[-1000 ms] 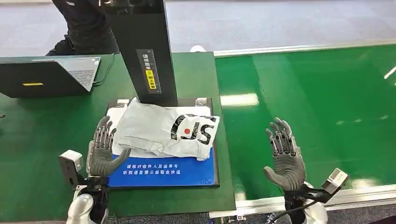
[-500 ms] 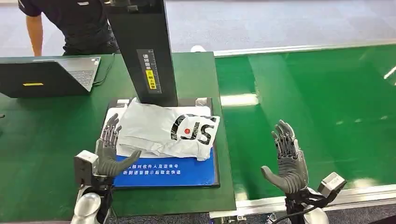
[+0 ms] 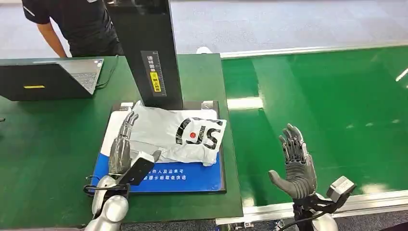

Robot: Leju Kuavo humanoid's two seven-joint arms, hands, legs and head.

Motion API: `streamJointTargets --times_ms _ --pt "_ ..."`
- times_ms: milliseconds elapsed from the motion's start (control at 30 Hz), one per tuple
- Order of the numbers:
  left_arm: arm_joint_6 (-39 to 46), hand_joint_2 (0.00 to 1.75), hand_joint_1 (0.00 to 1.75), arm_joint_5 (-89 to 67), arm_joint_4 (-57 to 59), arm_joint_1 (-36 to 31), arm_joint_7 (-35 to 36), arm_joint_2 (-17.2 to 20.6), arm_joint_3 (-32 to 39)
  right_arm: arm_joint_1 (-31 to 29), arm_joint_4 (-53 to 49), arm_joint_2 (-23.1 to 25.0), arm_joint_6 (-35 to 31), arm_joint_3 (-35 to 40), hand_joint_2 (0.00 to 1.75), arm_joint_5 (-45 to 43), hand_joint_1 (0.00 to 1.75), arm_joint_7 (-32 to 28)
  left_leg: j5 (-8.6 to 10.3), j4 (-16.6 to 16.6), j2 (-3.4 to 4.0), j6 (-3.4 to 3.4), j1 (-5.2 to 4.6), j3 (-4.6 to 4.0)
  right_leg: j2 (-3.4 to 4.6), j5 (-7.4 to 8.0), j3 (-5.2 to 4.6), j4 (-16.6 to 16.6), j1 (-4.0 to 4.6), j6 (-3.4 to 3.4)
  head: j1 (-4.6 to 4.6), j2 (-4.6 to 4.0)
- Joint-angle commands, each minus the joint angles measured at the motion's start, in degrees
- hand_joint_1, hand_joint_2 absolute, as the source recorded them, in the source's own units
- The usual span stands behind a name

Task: Moved the parcel from conveyor to table for the left to box.

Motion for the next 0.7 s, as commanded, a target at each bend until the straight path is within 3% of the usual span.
streamJointTargets --times_ms 33,367,700 --pt "-3.88 1.75 0.0 -3.72 8.59 -4.13 2.27 3.82 -3.01 -0.8 1.48 1.58 0.59 -2.84 1.75 -0.37 0.0 0.19 0.04 -0.12 -0.08 -0.01 -0.05 0.14 -0.09 0.0 0.1 -0.04 -0.04 -0.07 0.0 0.0" --pt "-14.2 1.75 0.0 -5.84 13.71 -3.69 5.32 5.42 -3.25 -0.55 1.56 1.54 1.15 -2.87 1.75 -0.53 0.0 -0.27 0.03 -0.16 -0.05 -0.01 -0.06 0.22 -0.06 0.0 0.15 -0.06 -0.04 -0.09 0.0 0.0" --pt "-13.79 1.75 0.02 -9.27 16.48 -4.33 9.32 5.36 -2.45 0.15 0.66 2.19 1.17 -3.02 1.75 -0.29 0.0 0.17 0.03 -0.17 -0.01 -0.02 -0.05 0.25 -0.03 0.02 0.18 -0.06 -0.04 -0.11 0.0 0.0"
